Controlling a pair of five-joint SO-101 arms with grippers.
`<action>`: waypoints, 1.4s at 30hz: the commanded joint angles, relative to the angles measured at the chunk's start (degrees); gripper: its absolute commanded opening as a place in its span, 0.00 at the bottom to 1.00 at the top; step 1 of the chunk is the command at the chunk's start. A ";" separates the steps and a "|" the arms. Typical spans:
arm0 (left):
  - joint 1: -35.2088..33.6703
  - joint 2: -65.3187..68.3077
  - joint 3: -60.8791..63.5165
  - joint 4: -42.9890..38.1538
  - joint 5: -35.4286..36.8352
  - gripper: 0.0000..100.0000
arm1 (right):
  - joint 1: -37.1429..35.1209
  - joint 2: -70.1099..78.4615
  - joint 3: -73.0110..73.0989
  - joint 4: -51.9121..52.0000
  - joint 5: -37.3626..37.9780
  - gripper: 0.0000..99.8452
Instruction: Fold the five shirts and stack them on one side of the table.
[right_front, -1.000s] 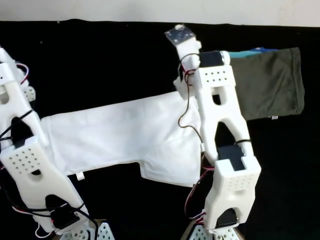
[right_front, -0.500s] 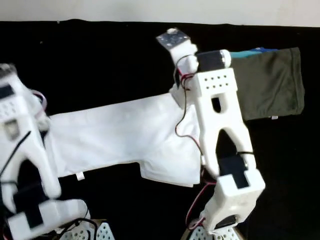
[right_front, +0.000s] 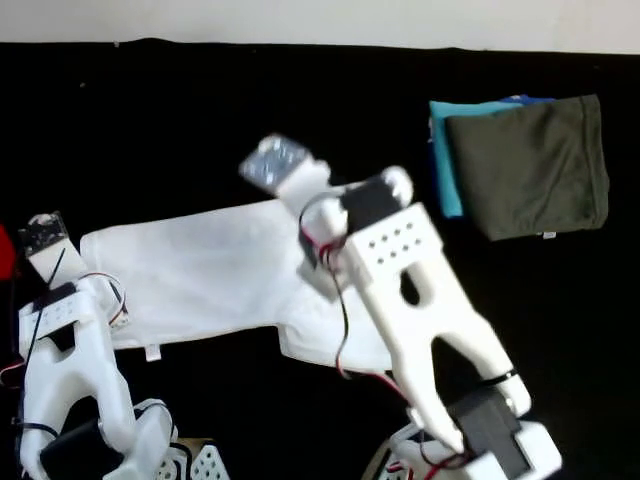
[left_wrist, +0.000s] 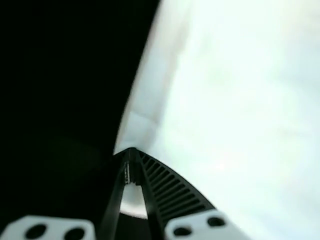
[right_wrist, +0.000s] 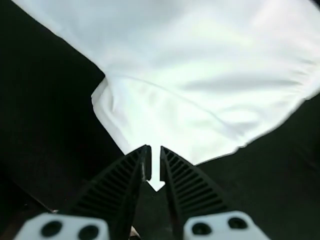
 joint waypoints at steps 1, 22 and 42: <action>-0.75 -0.75 0.04 -3.16 0.62 0.01 | -1.36 -4.88 14.99 -9.27 0.70 0.05; -0.92 -0.84 -14.55 24.35 10.73 0.01 | -10.15 -5.32 27.91 -13.85 0.70 0.22; 2.07 -1.19 3.12 3.25 10.73 0.01 | -3.74 -5.23 48.31 -34.07 6.51 0.18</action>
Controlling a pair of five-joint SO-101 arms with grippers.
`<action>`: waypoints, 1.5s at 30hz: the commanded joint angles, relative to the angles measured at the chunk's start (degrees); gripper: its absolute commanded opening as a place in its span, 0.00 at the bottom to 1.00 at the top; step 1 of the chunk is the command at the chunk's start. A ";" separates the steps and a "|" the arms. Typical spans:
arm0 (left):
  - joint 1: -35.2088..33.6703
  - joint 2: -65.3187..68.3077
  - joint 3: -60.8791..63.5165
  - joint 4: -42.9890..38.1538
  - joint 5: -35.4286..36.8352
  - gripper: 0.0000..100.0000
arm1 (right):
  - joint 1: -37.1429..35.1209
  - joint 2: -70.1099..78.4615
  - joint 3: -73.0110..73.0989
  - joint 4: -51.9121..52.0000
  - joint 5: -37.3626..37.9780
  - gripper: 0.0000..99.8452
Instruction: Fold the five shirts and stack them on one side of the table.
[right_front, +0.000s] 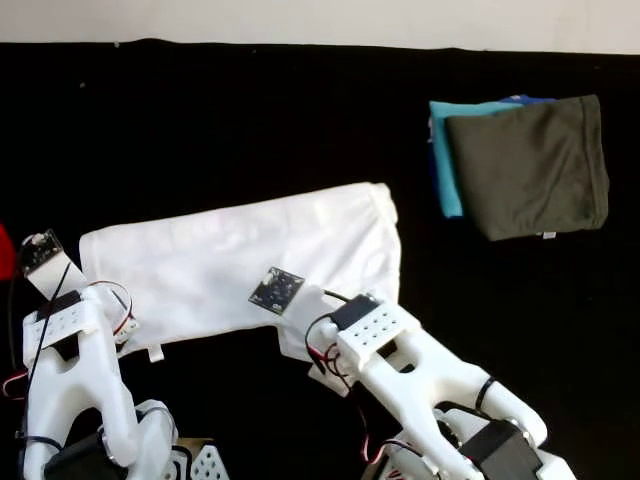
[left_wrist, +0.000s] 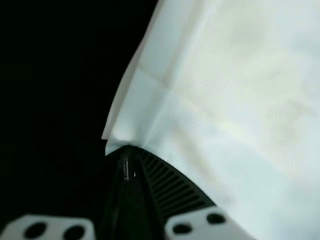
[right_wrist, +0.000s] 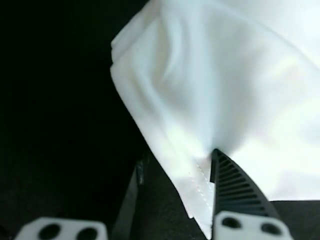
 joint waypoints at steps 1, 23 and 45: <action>0.84 -0.04 0.13 -2.20 0.26 0.01 | 2.24 0.04 1.63 -1.54 5.45 0.14; 1.89 0.31 0.13 -2.29 0.26 0.01 | 17.45 0.04 -24.84 12.97 9.85 0.01; 1.98 0.31 0.22 -2.29 0.26 0.01 | 20.62 46.02 -78.55 21.93 3.16 0.14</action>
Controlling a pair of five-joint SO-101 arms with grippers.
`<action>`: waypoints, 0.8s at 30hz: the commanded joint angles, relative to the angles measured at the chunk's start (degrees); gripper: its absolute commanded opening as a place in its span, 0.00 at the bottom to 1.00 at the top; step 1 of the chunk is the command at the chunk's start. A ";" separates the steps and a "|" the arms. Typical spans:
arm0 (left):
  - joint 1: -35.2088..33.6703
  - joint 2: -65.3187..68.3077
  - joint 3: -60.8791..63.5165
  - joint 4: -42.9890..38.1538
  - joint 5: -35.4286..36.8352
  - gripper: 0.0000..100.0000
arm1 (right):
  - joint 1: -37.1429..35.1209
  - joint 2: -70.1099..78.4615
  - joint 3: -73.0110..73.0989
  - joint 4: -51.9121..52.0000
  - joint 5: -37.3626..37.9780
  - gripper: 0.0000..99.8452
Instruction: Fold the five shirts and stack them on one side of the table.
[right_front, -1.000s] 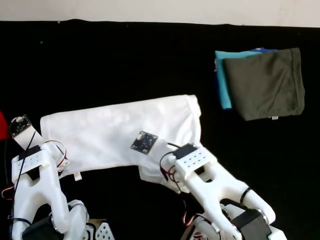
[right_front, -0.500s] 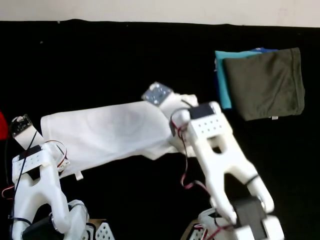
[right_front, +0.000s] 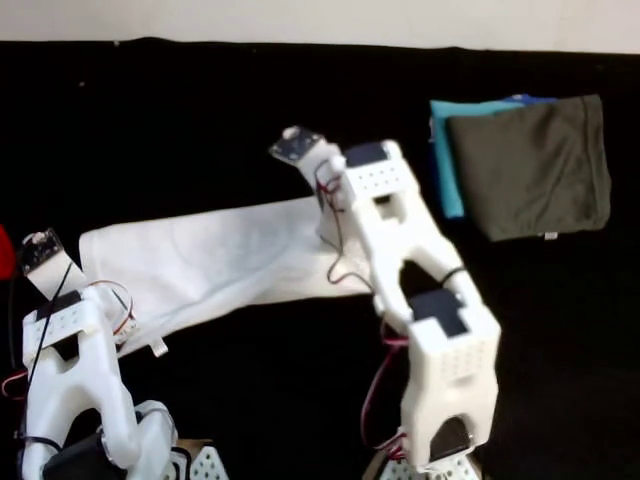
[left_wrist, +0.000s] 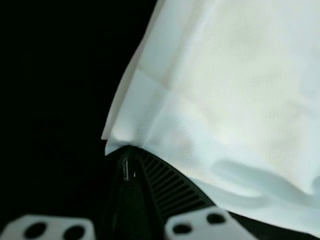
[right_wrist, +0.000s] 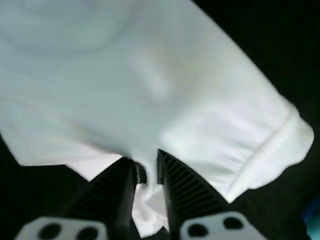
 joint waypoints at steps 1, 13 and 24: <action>0.84 0.31 0.22 -2.29 0.26 0.01 | 3.12 1.54 -8.57 1.10 -6.51 0.16; 0.84 0.31 0.22 -2.29 0.26 0.01 | 5.76 1.63 -20.18 16.66 -13.80 0.14; 0.84 0.31 0.13 -2.29 0.26 0.01 | 4.79 1.98 -12.70 22.37 -13.10 0.02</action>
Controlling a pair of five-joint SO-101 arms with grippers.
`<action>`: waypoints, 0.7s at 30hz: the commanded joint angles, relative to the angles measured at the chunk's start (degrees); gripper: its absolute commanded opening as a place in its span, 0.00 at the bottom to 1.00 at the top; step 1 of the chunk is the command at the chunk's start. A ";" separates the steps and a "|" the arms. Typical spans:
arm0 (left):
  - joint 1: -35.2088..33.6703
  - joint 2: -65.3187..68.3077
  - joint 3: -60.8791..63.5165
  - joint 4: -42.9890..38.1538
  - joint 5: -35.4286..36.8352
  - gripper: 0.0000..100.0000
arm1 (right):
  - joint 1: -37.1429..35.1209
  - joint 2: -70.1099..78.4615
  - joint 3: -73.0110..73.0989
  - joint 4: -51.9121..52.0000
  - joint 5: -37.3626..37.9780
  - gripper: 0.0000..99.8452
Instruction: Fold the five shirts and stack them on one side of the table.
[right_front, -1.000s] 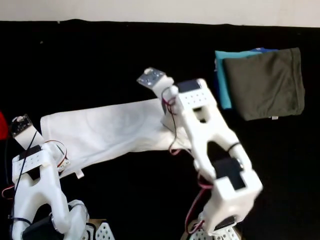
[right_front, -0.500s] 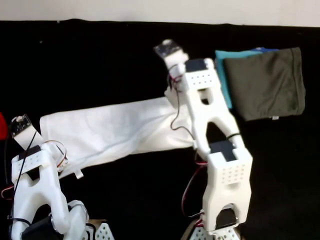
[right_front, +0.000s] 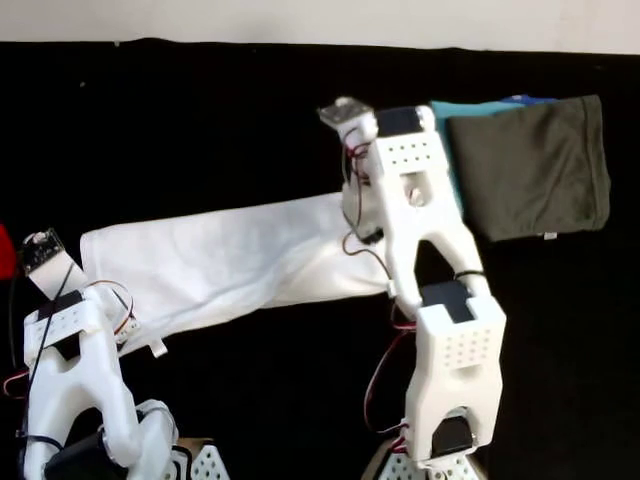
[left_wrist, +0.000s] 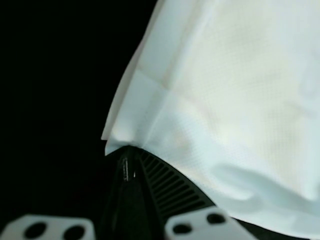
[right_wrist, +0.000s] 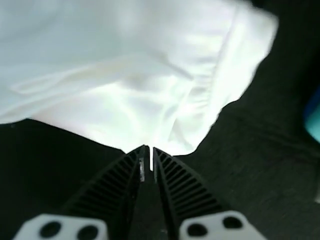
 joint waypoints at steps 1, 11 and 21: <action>0.84 0.31 0.04 -2.02 0.26 0.01 | -0.48 -0.48 3.65 -1.89 1.23 0.02; 0.84 0.31 0.04 -2.02 0.26 0.01 | 0.84 -0.40 14.02 -33.71 5.89 0.02; 0.84 0.31 0.13 -2.02 0.26 0.01 | -1.19 -2.42 10.24 -26.15 6.07 0.02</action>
